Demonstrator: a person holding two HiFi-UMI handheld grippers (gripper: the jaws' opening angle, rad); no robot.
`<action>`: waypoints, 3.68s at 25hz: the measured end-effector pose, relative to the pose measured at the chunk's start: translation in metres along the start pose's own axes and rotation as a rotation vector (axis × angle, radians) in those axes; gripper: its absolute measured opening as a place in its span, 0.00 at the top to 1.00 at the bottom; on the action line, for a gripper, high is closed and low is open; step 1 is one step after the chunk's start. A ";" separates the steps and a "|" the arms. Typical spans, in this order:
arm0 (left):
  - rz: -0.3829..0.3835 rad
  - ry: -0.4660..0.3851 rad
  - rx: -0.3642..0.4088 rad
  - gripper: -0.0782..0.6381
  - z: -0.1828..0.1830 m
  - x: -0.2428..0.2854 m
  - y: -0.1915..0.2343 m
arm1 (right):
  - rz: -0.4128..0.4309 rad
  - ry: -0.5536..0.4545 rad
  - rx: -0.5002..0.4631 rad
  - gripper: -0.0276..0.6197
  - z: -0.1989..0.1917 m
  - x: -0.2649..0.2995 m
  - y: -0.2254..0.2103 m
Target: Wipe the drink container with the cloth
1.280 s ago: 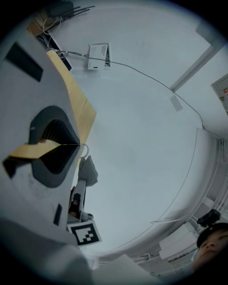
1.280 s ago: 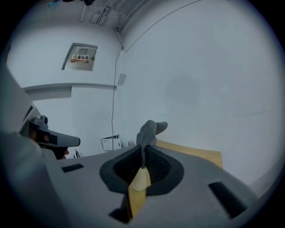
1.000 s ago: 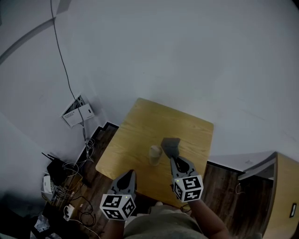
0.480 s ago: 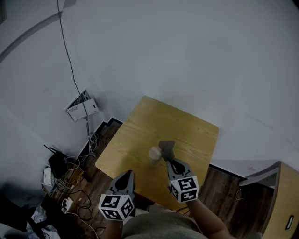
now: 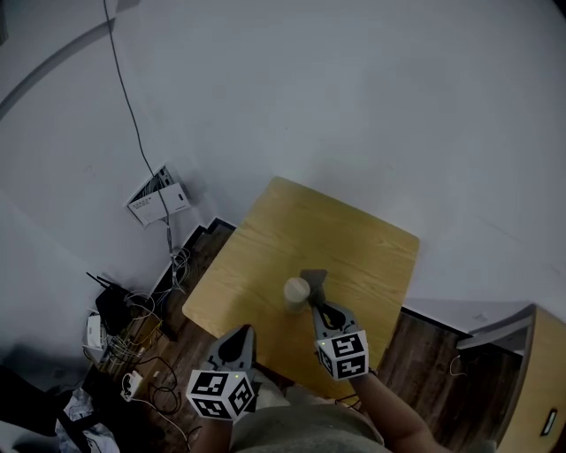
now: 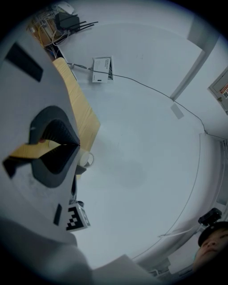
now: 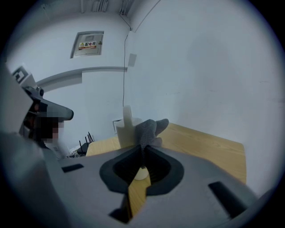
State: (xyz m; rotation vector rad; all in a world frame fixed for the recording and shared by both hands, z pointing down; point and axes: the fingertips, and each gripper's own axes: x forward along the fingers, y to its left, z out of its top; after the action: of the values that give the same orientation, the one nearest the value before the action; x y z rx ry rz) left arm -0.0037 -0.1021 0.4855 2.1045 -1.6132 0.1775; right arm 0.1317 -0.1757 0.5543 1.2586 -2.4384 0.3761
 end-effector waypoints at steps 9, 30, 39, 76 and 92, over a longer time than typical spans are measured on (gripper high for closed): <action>-0.044 0.014 0.004 0.89 -0.001 0.009 0.003 | -0.011 0.078 -0.011 0.94 -0.029 0.018 0.003; -0.083 0.016 -0.011 0.89 0.009 0.026 0.017 | -0.047 0.292 0.015 0.94 -0.102 0.054 -0.002; -0.086 0.012 -0.009 0.89 0.008 0.021 0.015 | -0.070 0.258 0.017 0.94 -0.097 0.042 -0.005; -0.379 0.144 0.118 0.89 0.041 0.061 0.064 | -0.442 -0.022 0.201 0.94 0.012 -0.026 0.044; -0.561 0.235 0.197 0.89 0.041 0.087 0.076 | -0.545 0.070 0.328 0.94 -0.033 0.010 0.057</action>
State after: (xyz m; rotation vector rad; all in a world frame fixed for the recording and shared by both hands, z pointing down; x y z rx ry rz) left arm -0.0563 -0.2109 0.5049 2.4864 -0.8580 0.3866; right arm 0.0860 -0.1374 0.5845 1.9355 -1.9154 0.6595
